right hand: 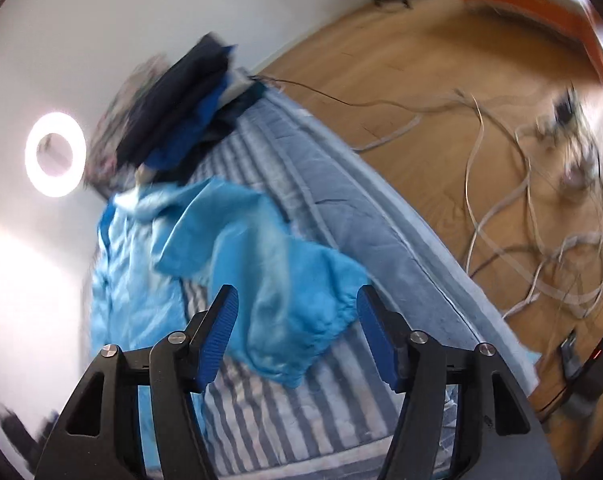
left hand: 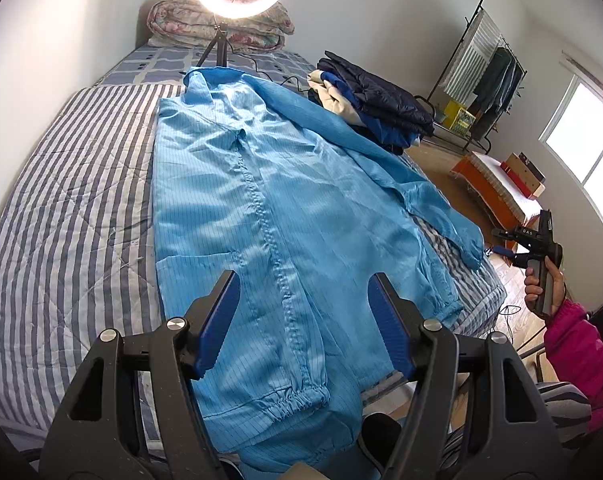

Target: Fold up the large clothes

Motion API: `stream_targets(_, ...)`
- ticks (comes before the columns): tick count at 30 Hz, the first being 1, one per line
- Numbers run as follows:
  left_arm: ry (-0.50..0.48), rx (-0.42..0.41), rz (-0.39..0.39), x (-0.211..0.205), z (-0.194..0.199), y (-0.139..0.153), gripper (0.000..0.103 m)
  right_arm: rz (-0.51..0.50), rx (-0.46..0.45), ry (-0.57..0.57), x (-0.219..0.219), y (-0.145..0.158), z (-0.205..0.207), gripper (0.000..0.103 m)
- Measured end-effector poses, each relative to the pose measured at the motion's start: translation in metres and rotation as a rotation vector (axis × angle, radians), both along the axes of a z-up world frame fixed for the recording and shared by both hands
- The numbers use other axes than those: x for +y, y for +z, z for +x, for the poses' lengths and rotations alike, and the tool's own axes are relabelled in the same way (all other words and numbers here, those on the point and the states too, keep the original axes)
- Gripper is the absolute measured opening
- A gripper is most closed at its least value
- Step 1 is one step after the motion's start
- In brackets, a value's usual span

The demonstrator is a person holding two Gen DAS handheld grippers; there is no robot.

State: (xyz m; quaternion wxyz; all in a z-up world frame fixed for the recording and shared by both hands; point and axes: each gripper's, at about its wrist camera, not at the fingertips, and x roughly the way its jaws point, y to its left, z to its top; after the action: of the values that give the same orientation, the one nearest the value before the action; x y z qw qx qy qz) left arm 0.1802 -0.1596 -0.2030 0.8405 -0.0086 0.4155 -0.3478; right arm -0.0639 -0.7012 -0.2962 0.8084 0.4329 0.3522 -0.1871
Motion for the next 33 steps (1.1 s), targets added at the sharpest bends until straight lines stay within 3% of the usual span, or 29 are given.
stream_targets(5, -0.018, 0.002, 0.012, -0.008, -0.002, -0.003, 0.068, 0.155, -0.063, -0.086, -0.021, -0.036, -0.013, 0.06)
stream_targets(13, -0.046, -0.004, 0.03, -0.02, -0.006, -0.002, 0.068, 0.195, -0.091, -0.13, -0.027, -0.059, -0.013, 0.054)
stream_targets(16, -0.05, -0.006, 0.029, -0.023, -0.007, 0.0, 0.068, 0.149, -0.059, -0.108, -0.024, -0.056, -0.005, 0.046)
stream_targets(18, -0.055, -0.008, 0.029, -0.023, -0.007, 0.0, 0.068, 0.111, -0.027, -0.079, -0.019, -0.053, 0.003, 0.032)
stream_targets(20, -0.058, -0.012, 0.036, -0.023, -0.007, 0.0, 0.068, 0.077, -0.005, -0.019, -0.011, -0.048, 0.012, 0.012)
stream_targets(24, -0.057, -0.016, 0.035, -0.023, -0.008, 0.001, 0.068, -0.023, 0.028, 0.057, 0.008, -0.03, 0.021, 0.006)
stream_targets(33, -0.045, -0.02, 0.018, -0.015, -0.003, 0.005, 0.068, -0.195, -0.066, 0.21, 0.059, 0.04, 0.015, 0.002)
